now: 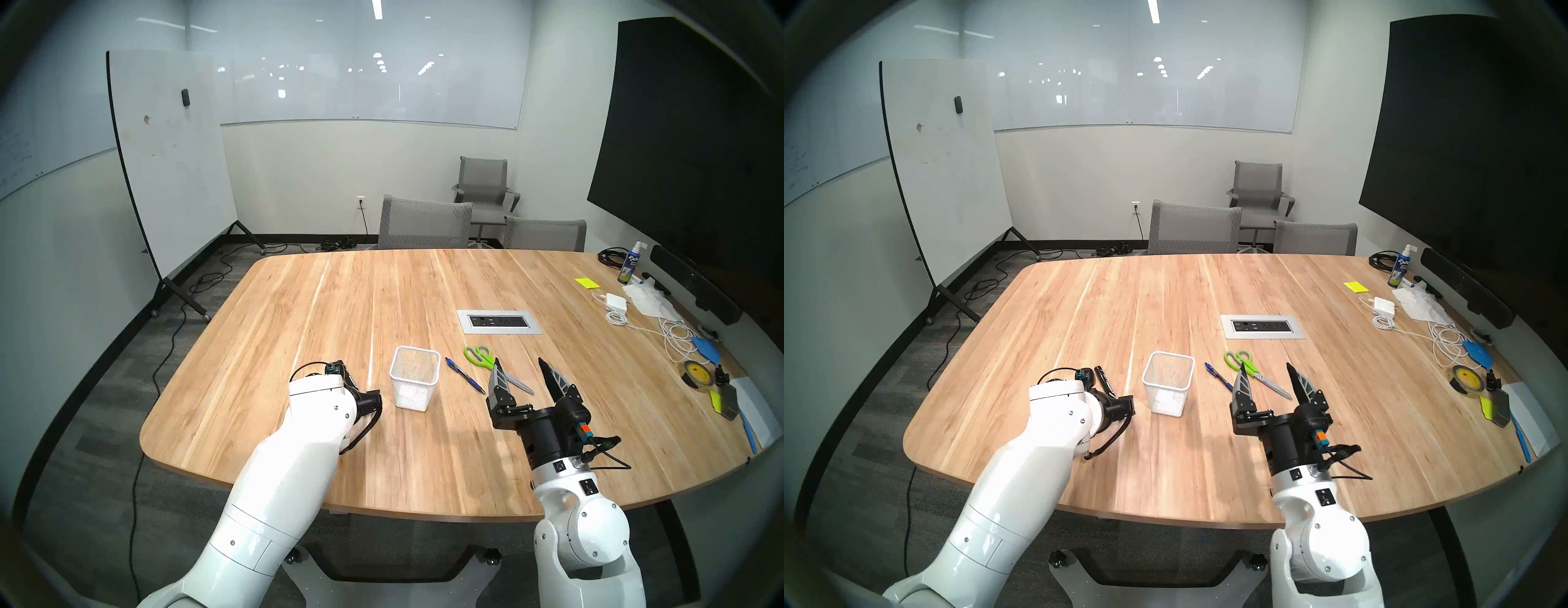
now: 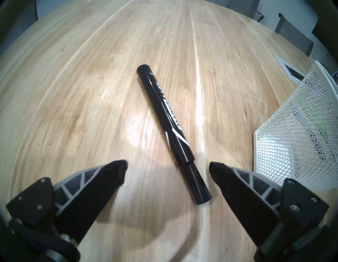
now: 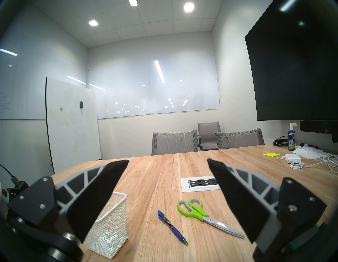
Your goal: Place the pen, the marker, and the scissors into the pen holder
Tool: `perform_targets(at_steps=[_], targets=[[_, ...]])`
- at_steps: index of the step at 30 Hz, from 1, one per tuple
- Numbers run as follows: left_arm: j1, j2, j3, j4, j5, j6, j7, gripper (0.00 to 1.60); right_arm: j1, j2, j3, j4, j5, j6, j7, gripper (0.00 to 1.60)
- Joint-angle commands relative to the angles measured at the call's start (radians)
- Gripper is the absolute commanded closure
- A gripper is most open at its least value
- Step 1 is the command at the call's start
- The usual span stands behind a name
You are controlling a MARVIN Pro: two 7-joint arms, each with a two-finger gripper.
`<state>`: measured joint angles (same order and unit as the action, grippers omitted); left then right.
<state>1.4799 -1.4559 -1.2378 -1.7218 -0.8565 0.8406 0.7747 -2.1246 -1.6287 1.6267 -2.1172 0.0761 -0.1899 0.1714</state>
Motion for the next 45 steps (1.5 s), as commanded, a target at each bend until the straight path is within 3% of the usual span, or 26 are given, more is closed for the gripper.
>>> perform_targets(at_steps=[1, 19, 25, 34, 38, 39, 42, 45], targets=[[-0.006, -0.003, 0.013, 0.004, 0.008, 0.008, 0.008, 0.00, 0.002, 0.001, -0.001, -0.022, 0.001, -0.003, 0.002, 0.00], [-0.001, 0.001, 0.027, 0.025, 0.026, -0.003, 0.000, 0.00, 0.002, 0.001, -0.001, -0.022, 0.001, -0.003, 0.002, 0.00], [0.003, 0.004, 0.027, 0.028, 0.029, -0.008, -0.003, 0.11, 0.002, 0.001, -0.001, -0.022, 0.001, -0.003, 0.002, 0.00], [0.008, 0.011, 0.029, 0.027, 0.029, -0.011, -0.005, 0.36, 0.002, 0.001, -0.001, -0.022, 0.001, -0.003, 0.002, 0.00], [0.008, 0.013, 0.033, 0.024, 0.029, -0.011, -0.007, 0.66, 0.002, 0.001, -0.001, -0.022, 0.001, -0.003, 0.002, 0.00], [0.008, 0.013, 0.033, 0.024, 0.029, -0.011, -0.007, 0.66, 0.002, 0.001, -0.001, -0.022, 0.001, -0.003, 0.002, 0.00], [0.008, 0.013, 0.038, 0.025, 0.032, -0.012, -0.008, 0.99, 0.002, 0.001, -0.001, -0.022, 0.001, -0.003, 0.002, 0.00], [0.008, 0.013, 0.040, 0.028, 0.033, -0.014, -0.009, 1.05, 0.002, 0.001, -0.001, -0.022, 0.001, -0.003, 0.002, 0.00]])
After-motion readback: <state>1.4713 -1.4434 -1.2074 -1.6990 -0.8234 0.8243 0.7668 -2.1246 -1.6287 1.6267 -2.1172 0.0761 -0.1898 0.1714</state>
